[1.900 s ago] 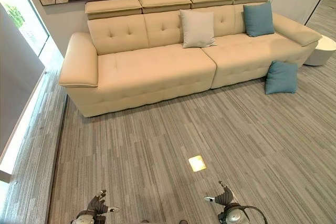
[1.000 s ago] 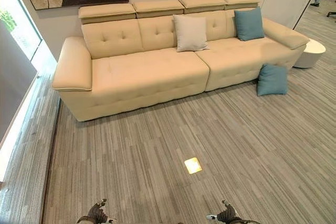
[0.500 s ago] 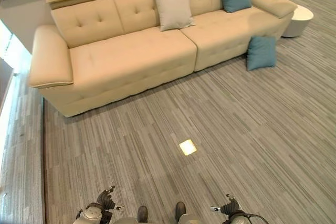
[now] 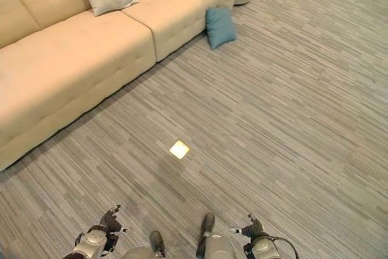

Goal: Pick up all the scattered cushions and arrange them neatly on the sofa.

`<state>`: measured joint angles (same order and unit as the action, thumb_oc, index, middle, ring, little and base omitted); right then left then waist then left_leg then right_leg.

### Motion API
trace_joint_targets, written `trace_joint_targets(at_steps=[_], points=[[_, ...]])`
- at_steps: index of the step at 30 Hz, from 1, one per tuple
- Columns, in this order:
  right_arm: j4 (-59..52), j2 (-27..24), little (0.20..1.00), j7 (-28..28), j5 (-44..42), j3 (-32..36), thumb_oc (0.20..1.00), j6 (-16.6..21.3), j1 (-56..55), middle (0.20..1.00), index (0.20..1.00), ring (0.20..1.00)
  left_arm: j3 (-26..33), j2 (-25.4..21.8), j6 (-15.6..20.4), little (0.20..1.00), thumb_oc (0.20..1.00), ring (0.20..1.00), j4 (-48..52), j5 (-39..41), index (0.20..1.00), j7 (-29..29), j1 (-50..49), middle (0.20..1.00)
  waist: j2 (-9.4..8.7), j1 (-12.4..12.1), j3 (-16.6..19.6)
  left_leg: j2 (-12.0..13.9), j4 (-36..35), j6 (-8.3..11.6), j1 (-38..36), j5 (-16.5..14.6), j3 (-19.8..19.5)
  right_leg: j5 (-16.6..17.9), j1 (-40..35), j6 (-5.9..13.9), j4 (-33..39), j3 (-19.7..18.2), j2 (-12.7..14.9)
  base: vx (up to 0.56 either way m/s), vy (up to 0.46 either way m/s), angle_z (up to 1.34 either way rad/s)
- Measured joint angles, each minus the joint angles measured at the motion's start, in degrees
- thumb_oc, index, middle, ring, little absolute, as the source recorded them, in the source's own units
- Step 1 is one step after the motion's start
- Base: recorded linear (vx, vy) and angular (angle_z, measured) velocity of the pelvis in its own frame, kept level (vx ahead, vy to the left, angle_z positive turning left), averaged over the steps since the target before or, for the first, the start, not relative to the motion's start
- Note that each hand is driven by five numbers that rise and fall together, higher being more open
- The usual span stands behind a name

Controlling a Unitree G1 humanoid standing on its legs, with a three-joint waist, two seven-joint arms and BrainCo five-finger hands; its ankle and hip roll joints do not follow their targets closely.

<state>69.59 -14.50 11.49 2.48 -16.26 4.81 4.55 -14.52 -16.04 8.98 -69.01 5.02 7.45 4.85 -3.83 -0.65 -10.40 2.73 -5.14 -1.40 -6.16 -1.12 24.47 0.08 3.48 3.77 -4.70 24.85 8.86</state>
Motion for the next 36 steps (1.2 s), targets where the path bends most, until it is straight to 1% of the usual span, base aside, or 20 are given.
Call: trace_joint_targets(at_steps=[2,6,7,8,10,11,14,16,20,22,23,24,25,26,28,30,31,33,34,36], points=[[-0.13,-0.76,1.000,0.10,0.01,0.03,1.000,-0.04,0.02,1.000,1.000,1.000,-0.07,1.00,-0.39,1.000,1.000,1.000,-0.40,-0.06,1.000,-0.17,-1.73,1.000,1.01,-0.25,0.59,0.44,0.28,0.68,-0.98,0.43,-0.58,2.11,-2.26,-1.85,3.95,-1.46,-2.13,0.12,-0.101,-0.40],[-0.26,-2.60,1.000,0.10,0.03,-0.06,1.000,-0.05,-1.51,1.000,1.000,1.000,-0.04,2.08,-0.86,1.000,1.000,1.000,-0.71,-0.18,1.000,-0.99,-1.66,1.000,2.35,-0.31,2.41,2.31,4.28,1.08,-1.00,-0.48,-7.08,4.01,-6.94,-2.22,9.88,-3.62,-4.42,0.17,-0.294,-0.16],[-0.55,-2.80,1.000,0.09,-0.01,0.34,1.000,0.01,-1.33,1.000,1.000,1.000,0.00,2.49,-0.81,1.000,1.000,1.000,-2.02,-0.18,1.000,-0.97,-1.27,1.000,2.83,0.76,2.59,3.97,9.35,4.85,1.23,-2.08,-8.44,2.24,-6.70,-2.34,9.66,-3.51,-5.25,0.10,-0.307,0.04],[-0.18,-2.44,1.000,0.03,-0.03,0.34,1.000,-0.02,-0.48,1.000,1.000,1.000,0.06,2.44,-0.75,1.000,1.000,1.000,-2.88,-0.17,1.000,-0.86,-0.32,1.000,2.37,0.98,2.09,5.26,19.37,8.50,6.03,-4.47,-9.63,0.70,-5.33,-4.42,7.21,-3.59,-5.09,0.04,-0.090,0.05],[-0.02,-2.03,1.000,0.14,-0.04,-1.05,1.000,0.12,0.04,1.000,1.000,1.000,0.87,1.84,-0.69,1.000,1.000,1.000,-3.13,-0.13,1.000,-0.77,-0.03,1.000,0.10,-1.51,1.73,5.81,34.44,9.08,13.00,-2.37,-13.30,0.13,-6.44,-6.05,7.35,-7.01,-4.06,0.12,-0.095,-0.52],[0.09,-2.43,1.000,0.22,-0.06,-1.11,1.000,0.12,0.12,1.000,1.000,1.000,0.12,2.03,-0.92,1.000,1.000,1.000,-3.26,-0.11,1.000,-0.87,0.20,1.000,-0.37,-1.34,1.79,4.40,35.53,9.05,14.26,-4.09,-15.96,0.46,-6.65,-6.64,7.99,-8.06,-4.00,0.17,-0.072,-0.40],[0.35,-4.32,1.000,0.40,-0.07,-1.06,1.000,-0.05,0.50,1.000,1.000,1.000,-1.47,2.51,-0.92,1.000,1.000,1.000,-2.73,-0.13,1.000,-0.87,0.93,1.000,0.24,-1.91,1.07,-1.33,17.31,6.32,14.72,-2.56,-19.03,0.84,-5.95,-7.11,9.07,-9.15,-2.84,0.19,-0.036,-0.18],[1.17,-4.35,1.000,0.45,-0.06,-1.12,1.000,-0.09,0.44,1.000,1.000,1.000,-1.28,2.76,-0.91,1.000,1.000,1.000,-3.35,-0.07,1.000,-0.86,0.49,1.000,0.71,-2.19,0.94,-3.22,7.63,7.72,14.22,0.24,-19.38,0.83,-6.29,-7.09,9.78,-10.03,-2.95,0.23,-0.039,-0.21],[1.57,-5.07,1.000,0.49,-0.05,-1.48,1.000,-0.16,0.79,1.000,1.000,1.000,-1.01,4.37,-1.07,1.000,1.000,1.000,-3.29,-0.08,1.000,-0.94,-0.04,1.000,4.16,-3.73,0.38,-1.39,5.15,7.91,13.49,0.23,-19.93,0.43,-6.71,-6.36,10.24,-14.39,-5.73,0.27,0.009,-0.66],[1.61,-4.61,1.000,0.42,-0.01,-2.51,1.000,-0.15,0.95,1.000,1.000,1.000,0.07,4.33,-1.14,1.000,1.000,1.000,-3.25,-0.09,1.000,-0.92,-0.58,1.000,3.79,-4.01,0.66,-2.12,5.29,7.45,12.50,0.50,-20.09,-0.50,-7.18,-4.76,10.24,-16.97,-5.45,0.24,0.050,-0.90],[1.89,-4.06,1.000,0.39,0.03,-2.49,1.000,-0.04,0.69,1.000,1.000,1.000,0.02,3.93,-1.20,1.000,1.000,1.000,-3.03,-0.11,1.000,-0.98,-1.33,1.000,3.47,-4.37,0.59,-2.54,5.22,5.92,10.63,1.23,-19.44,-2.10,-8.20,-2.38,7.78,-16.35,-4.97,0.40,0.138,-0.87],[2.43,-3.19,1.000,0.33,0.05,-2.52,1.000,-0.19,-0.53,1.000,1.000,1.000,-0.01,2.90,-1.15,1.000,1.000,1.000,-2.68,-0.14,1.000,-0.96,-1.92,1.000,1.93,-4.64,1.61,-3.54,5.61,1.83,9.56,2.75,-18.35,-4.76,-8.45,-1.30,3.79,-16.10,-4.35,0.24,0.102,-0.76],[3.18,-2.80,1.000,0.27,0.07,-2.50,1.000,-0.40,-0.56,1.000,1.000,1.000,-0.04,2.72,-1.24,1.000,1.000,1.000,-3.02,-0.17,1.000,-1.01,-1.93,1.000,1.55,-4.71,1.77,-3.89,5.55,0.49,8.68,2.20,-18.27,-5.72,-9.15,-0.86,3.25,-16.01,-3.85,0.28,0.137,-0.69],[4.48,-2.39,1.000,0.06,0.62,-2.86,1.000,-0.71,0.65,1.000,1.000,1.000,-0.23,2.49,-1.68,1.000,1.000,1.000,-3.14,-0.19,1.000,-1.07,-1.72,1.000,1.65,-5.10,1.97,-3.81,3.83,-0.97,7.01,1.80,-17.30,-7.78,-3.78,2.53,-7.87,-16.99,-2.69,0.04,0.036,-0.55],[3.81,-2.34,1.000,-0.03,1.22,-4.13,1.000,-0.75,2.13,1.000,1.000,1.000,-0.56,1.66,-1.89,1.000,1.000,1.000,-3.08,-0.25,1.000,-1.01,-1.26,1.000,1.91,-4.44,1.43,-3.88,3.64,-2.91,6.40,2.68,-16.72,-9.43,4.26,6.03,-23.52,-18.08,-1.80,0.07,0.027,-0.25],[3.17,-2.17,1.000,-0.14,1.25,-4.57,1.000,-0.84,2.11,1.000,1.000,1.000,-1.04,1.04,-2.01,1.000,1.000,1.000,-2.78,-0.26,1.000,-0.90,0.19,1.000,1.65,-2.84,1.07,-4.81,3.48,-4.41,5.22,0.86,-17.71,-10.16,8.73,7.70,-30.12,-18.08,0.41,0.21,-0.018,0.12],[2.90,-2.44,1.000,-0.04,1.30,-4.52,1.000,-0.89,3.94,1.000,1.000,1.000,-2.53,1.00,-2.29,1.000,1.000,1.000,-3.05,-0.27,1.000,-0.83,0.79,1.000,1.74,-2.75,-0.04,-5.36,3.17,-5.29,3.66,0.25,-17.61,-10.10,12.28,6.92,-31.61,-15.04,2.98,0.27,-0.105,-0.09],[2.20,-2.54,1.000,0.00,1.89,-4.52,1.000,-0.85,4.48,1.000,1.000,1.000,-2.23,1.54,-2.07,1.000,1.000,1.000,-3.03,-1.42,1.000,-0.86,0.68,1.000,2.20,-2.17,-0.55,-5.21,2.55,-5.12,2.38,-0.02,-16.96,-9.24,12.88,5.29,-21.76,-12.74,3.40,0.44,-0.249,0.00],[2.44,-2.35,1.000,-0.06,2.53,-4.54,1.000,-0.92,4.31,1.000,1.000,1.000,-1.78,1.83,-1.97,1.000,1.000,1.000,-3.36,-1.90,1.000,-0.83,1.42,1.000,2.52,-1.61,-0.94,-5.17,1.71,-3.10,0.76,-1.39,-17.07,-7.05,13.86,4.54,-15.62,-11.55,4.13,0.36,-0.216,0.10],[2.33,-2.34,1.000,-0.08,2.90,-4.52,1.000,-1.30,4.44,1.000,1.000,1.000,-0.03,1.95,-1.92,1.000,1.000,1.000,-3.26,-1.92,1.000,-0.74,0.54,1.000,1.53,-2.03,-1.07,-5.38,1.29,-3.35,-0.49,-2.36,-16.55,-2.68,13.57,5.15,-4.33,-9.08,4.45,0.36,-0.194,0.05]])
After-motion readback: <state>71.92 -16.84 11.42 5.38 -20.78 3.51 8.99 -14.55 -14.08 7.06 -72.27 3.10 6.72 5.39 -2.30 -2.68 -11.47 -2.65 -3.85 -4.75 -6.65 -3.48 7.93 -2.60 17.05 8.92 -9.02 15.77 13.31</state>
